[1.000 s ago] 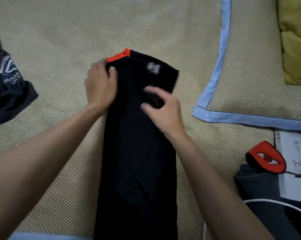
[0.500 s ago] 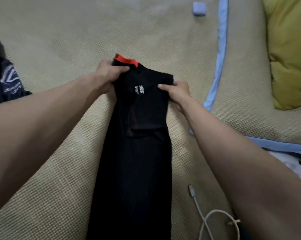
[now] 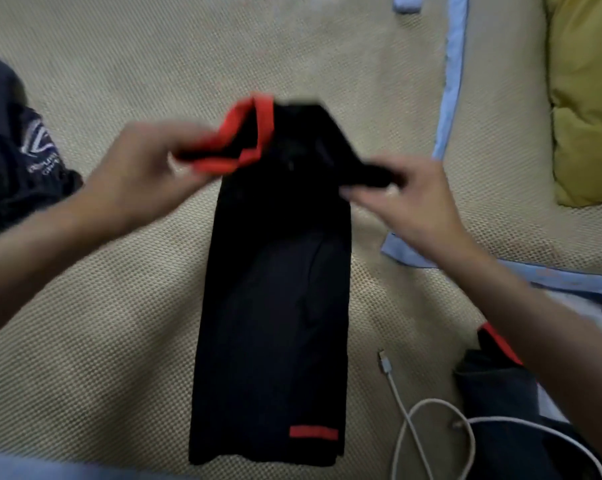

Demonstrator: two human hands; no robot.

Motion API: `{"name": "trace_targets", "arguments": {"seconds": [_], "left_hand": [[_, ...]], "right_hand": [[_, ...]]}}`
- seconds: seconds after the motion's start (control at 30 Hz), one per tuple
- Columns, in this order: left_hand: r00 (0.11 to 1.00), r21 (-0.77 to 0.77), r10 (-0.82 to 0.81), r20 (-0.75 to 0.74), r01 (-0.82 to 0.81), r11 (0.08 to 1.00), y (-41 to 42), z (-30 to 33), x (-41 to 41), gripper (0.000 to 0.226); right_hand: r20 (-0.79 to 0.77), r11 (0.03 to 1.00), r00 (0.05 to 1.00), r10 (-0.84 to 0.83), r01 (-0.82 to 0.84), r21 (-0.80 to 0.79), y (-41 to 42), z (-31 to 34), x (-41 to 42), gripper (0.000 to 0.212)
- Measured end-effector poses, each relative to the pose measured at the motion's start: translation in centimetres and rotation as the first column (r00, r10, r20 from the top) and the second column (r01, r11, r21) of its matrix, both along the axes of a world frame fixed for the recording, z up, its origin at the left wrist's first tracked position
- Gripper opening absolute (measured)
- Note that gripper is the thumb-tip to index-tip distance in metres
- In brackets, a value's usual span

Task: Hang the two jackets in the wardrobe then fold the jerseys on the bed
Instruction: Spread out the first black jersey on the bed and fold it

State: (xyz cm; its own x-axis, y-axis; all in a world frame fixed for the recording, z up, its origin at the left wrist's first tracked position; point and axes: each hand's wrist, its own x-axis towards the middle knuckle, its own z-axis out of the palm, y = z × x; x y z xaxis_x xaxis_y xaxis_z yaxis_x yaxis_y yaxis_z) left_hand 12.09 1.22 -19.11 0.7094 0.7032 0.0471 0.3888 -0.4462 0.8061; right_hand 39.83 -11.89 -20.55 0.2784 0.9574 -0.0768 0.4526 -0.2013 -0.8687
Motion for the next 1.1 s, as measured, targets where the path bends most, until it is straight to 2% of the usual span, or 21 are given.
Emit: {"name": "trace_targets", "arguments": {"seconds": [0.07, 0.13, 0.17, 0.2, 0.23, 0.27, 0.3, 0.33, 0.4, 0.47, 0.53, 0.57, 0.63, 0.67, 0.73, 0.77, 0.8, 0.87, 0.93, 1.03, 1.1], "left_hand": [[0.967, 0.095, -0.206, -0.151, 0.222, 0.971, -4.4, -0.7, -2.9, 0.014], [0.832, 0.081, -0.429, -0.351, 0.483, 0.872, -9.2, -3.2, -5.8, 0.02], [0.726, 0.038, -0.512, -0.458, 0.592, 0.805, -11.8, -4.4, -7.1, 0.026], [0.621, -0.02, -0.565, -0.543, 0.663, 0.748, -14.2, -5.7, -8.3, 0.038], [0.547, -0.08, -0.589, -0.595, 0.689, 0.72, -16.1, -6.8, -9.3, 0.049], [0.535, -0.097, -0.585, -0.609, 0.682, 0.725, -17.1, -7.8, -9.8, 0.054], [0.579, -0.074, -0.549, -0.604, 0.644, 0.761, -17.0, -8.2, -9.6, 0.053], [0.655, -0.018, -0.483, -0.581, 0.583, 0.813, -16.3, -8.7, -8.9, 0.048], [0.789, 0.099, -0.277, -0.548, 0.39, 0.915, -13.6, -9.5, -6.6, 0.044], [0.808, 0.156, -0.072, -0.585, 0.199, 0.968, -10.0, -10.3, -3.6, 0.055], [0.746, 0.136, 0.038, -0.664, 0.07, 0.988, -6.3, -11.2, -1.0, 0.068], [0.717, 0.107, 0.043, -0.696, 0.044, 0.993, -4.6, -11.6, 0.1, 0.07], [0.703, -0.01, -0.052, -0.709, 0.064, 0.998, -1.7, -11.9, 1.8, 0.056], [0.7, -0.106, -0.138, -0.701, 0.089, 0.99, -0.6, -11.7, 2.4, 0.044], [0.685, -0.263, -0.282, -0.672, 0.136, 0.955, 0.6, -10.8, 2.9, 0.025], [0.693, -0.287, -0.319, -0.647, 0.166, 0.943, 0.8, -9.8, 2.9, 0.022], [0.717, -0.281, -0.332, -0.613, 0.195, 0.94, 0.7, -8.4, 2.8, 0.021], [0.769, -0.247, -0.351, -0.535, 0.255, 0.935, -0.5, -5.3, 1.5, 0.016], [0.767, -0.249, -0.443, -0.464, 0.367, 0.896, -3.3, -2.4, -0.8, 0.013], [0.668, -0.176, -0.58, -0.466, 0.572, 0.801, -10.0, -0.8, -4.5, 0.011], [0.591, -0.098, -0.603, -0.535, 0.666, 0.74, -15.5, -2.7, -7.1, 0.012]], "right_hand": [[0.091, 0.995, 0.991, 0.094, -0.09, -0.05, -6.3, -1.7, -1.7, 0.033], [0.177, 0.936, 0.933, 0.314, -0.273, -0.223, -11.8, -3.9, -3.4, 0.035], [0.14, 0.829, 0.862, 0.486, -0.405, -0.387, -13.7, -4.4, -4.3, 0.038], [0.058, 0.676, 0.777, 0.627, -0.506, -0.535, -15.0, -4.8, -5.1, 0.043], [-0.031, 0.554, 0.722, 0.692, -0.558, -0.617, -15.8, -5.2, -5.6, 0.047], [-0.091, 0.528, 0.729, 0.679, -0.57, -0.63, -15.8, -5.3, -6.0, 0.047], [-0.105, 0.599, 0.788, 0.606, -0.54, -0.591, -15.2, -5.3, -6.1, 0.042], [-0.071, 0.716, 0.864, 0.499, -0.457, -0.527, -14.2, -5.3, -6.0, 0.037], [0.112, 0.905, 0.957, 0.268, -0.21, -0.369, -11.2, -6.1, -4.9, 0.031], [0.253, 0.94, 0.953, 0.165, -0.074, -0.332, -7.4, -7.4, -3.3, 0.04], [0.321, 0.904, 0.916, 0.239, -0.09, -0.418, -3.6, -8.7, -2.0, 0.062], [0.335, 0.875, 0.894, 0.299, -0.116, -0.471, -2.0, -9.5, -1.5, 0.069], [0.361, 0.823, 0.84, 0.405, -0.163, -0.545, 0.5, -10.8, -0.9, 0.065], [0.33, 0.794, 0.837, 0.437, -0.186, -0.579, 1.5, -11.2, -0.6, 0.053], [0.178, 0.699, 0.849, 0.498, -0.271, -0.661, 2.9, -10.4, -0.6, 0.023], [0.121, 0.676, 0.849, 0.513, -0.313, -0.667, 3.2, -9.6, -0.6, 0.016], [0.094, 0.687, 0.854, 0.512, -0.341, -0.642, 3.0, -8.6, -0.7, 0.016], [0.103, 0.771, 0.864, 0.492, -0.378, -0.513, 1.4, -6.2, -1.4, 0.021], [0.089, 0.817, 0.864, 0.495, -0.428, -0.387, -2.3, -3.5, -2.8, 0.024], [0.082, 0.758, 0.799, 0.596, -0.525, -0.387, -10.4, -1.4, -5.5, 0.021], [0.143, 0.658, 0.673, 0.725, -0.618, -0.429, -15.7, -2.0, -7.7, 0.021]]}}
